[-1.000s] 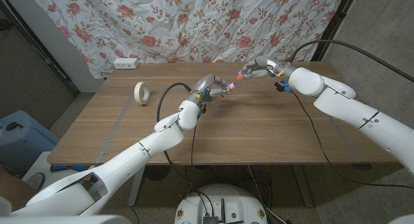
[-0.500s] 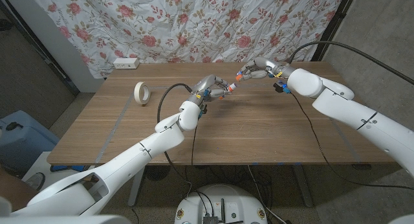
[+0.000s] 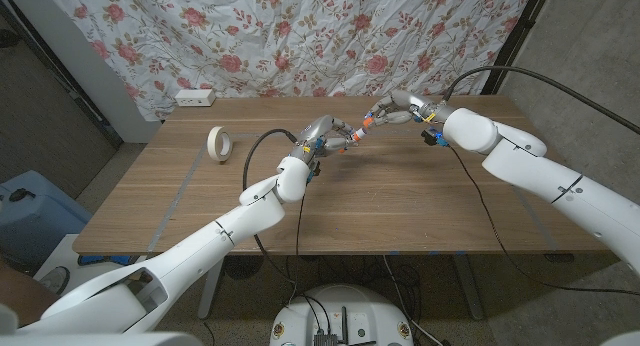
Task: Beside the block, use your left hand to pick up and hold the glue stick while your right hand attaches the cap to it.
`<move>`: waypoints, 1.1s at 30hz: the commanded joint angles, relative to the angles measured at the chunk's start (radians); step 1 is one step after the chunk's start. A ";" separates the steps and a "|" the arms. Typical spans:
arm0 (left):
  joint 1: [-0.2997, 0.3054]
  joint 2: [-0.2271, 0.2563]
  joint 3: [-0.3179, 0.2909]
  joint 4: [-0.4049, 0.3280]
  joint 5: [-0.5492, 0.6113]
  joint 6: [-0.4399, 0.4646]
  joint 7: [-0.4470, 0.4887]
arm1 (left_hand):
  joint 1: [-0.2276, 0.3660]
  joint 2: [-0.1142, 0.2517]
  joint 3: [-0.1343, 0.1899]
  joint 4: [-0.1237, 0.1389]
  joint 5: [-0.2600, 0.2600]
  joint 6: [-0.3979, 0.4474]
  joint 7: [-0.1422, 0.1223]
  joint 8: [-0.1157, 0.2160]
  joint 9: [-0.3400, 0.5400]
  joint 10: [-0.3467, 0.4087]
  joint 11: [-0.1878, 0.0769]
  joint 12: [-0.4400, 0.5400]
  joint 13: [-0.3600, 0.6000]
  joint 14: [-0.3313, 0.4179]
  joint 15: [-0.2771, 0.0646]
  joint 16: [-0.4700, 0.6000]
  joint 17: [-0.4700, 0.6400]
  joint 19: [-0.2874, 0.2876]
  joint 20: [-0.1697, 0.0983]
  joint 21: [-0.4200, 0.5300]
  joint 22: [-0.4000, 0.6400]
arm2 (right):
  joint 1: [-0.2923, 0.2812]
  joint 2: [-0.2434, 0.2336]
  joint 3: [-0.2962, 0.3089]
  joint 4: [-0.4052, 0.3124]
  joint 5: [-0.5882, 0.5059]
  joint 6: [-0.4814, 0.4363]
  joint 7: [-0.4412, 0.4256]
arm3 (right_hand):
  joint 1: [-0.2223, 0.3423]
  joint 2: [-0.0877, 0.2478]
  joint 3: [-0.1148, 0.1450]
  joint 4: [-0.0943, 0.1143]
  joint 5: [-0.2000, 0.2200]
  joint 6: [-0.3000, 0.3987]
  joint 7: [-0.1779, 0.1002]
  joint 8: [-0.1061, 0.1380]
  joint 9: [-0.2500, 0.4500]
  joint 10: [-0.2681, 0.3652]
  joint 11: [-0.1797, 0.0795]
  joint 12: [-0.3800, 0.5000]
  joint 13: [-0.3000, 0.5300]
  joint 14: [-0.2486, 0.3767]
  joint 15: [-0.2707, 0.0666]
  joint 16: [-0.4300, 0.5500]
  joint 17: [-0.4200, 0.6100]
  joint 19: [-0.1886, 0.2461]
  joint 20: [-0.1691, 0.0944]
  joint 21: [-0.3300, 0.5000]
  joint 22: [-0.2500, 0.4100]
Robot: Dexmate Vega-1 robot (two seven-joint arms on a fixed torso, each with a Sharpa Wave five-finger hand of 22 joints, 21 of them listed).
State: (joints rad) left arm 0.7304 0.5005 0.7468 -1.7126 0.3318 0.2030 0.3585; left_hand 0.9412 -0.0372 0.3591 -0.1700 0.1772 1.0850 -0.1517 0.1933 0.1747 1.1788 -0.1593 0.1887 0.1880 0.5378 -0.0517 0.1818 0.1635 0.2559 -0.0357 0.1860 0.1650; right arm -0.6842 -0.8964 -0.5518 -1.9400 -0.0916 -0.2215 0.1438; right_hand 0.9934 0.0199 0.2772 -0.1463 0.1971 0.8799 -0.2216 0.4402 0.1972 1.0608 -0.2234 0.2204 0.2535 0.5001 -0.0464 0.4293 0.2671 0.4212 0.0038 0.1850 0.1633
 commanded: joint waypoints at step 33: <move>0.029 0.016 -0.013 -0.046 0.016 0.019 0.006 | -0.047 0.086 0.002 0.003 0.008 0.105 0.041 0.008 0.019 0.063 -0.062 0.007 0.006 0.007 -0.113 -0.002 0.002 -0.007 -0.001 0.001 0.003 | -0.029 -0.015 0.004 -0.030 -0.012 -0.012 -0.011 | 0.006 0.014 -0.009 -0.001 -0.004 0.008 -0.001 -0.001 0.005 -0.002 0.002 -0.005 0.004 -0.002 -0.123 0.007 0.002 0.007 0.011 0.001 0.002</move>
State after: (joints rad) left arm 0.7637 0.5175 0.7344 -1.7634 0.3451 0.2280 0.3654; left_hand 0.9412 -0.0372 0.3591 -0.1700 0.1814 1.0850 -0.1517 0.1933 0.1747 1.1788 -0.1593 0.1888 0.1887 0.5378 -0.0517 0.1818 0.1634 0.2558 -0.0357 0.1860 0.1650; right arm -0.7130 -0.9114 -0.5474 -1.9699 -0.0987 -0.2401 0.1343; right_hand 0.9977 0.0240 0.2703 -0.1478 0.1971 0.8799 -0.2216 0.4326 0.1977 1.0608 -0.2233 0.2204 0.2532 0.5002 -0.0464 0.4328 0.2669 0.4284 0.0109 0.1850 0.1633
